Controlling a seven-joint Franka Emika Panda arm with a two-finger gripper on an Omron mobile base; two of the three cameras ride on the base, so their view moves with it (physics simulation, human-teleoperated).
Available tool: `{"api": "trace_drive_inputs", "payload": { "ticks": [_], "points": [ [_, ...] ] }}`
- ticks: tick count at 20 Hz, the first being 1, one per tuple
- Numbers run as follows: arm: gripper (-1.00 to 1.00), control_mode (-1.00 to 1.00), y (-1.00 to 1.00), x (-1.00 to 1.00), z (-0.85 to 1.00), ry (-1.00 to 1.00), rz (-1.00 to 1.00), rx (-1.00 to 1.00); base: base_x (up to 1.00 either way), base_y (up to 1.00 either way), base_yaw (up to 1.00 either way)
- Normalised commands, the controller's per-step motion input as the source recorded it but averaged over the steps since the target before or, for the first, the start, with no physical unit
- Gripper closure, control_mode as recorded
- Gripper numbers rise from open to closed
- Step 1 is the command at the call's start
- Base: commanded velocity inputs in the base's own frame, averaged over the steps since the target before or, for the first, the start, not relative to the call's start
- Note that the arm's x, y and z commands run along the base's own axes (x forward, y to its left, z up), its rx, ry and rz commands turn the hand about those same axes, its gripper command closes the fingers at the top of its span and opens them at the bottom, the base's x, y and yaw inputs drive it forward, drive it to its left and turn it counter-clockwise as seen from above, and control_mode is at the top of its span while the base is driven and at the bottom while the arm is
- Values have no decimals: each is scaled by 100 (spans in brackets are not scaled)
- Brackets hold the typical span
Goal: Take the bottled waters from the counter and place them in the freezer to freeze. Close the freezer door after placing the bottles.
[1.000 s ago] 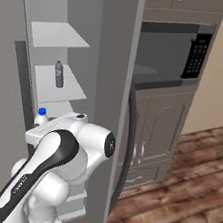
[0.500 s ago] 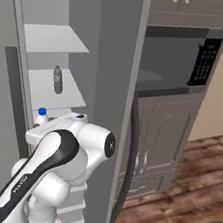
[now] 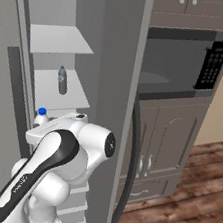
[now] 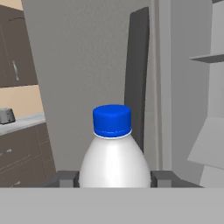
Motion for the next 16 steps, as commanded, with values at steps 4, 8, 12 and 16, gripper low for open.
{"api": "trace_drive_inputs", "payload": {
  "ticks": [4,8,12,16],
  "points": [
    [100,100,0,0,0,0,0,0,20,-28,4],
    [100,100,0,0,0,0,0,0,24,-21,0],
    [100,100,0,0,0,0,0,0,45,-20,0],
    [100,100,0,0,0,0,0,0,45,-22,0]
  ]
}}
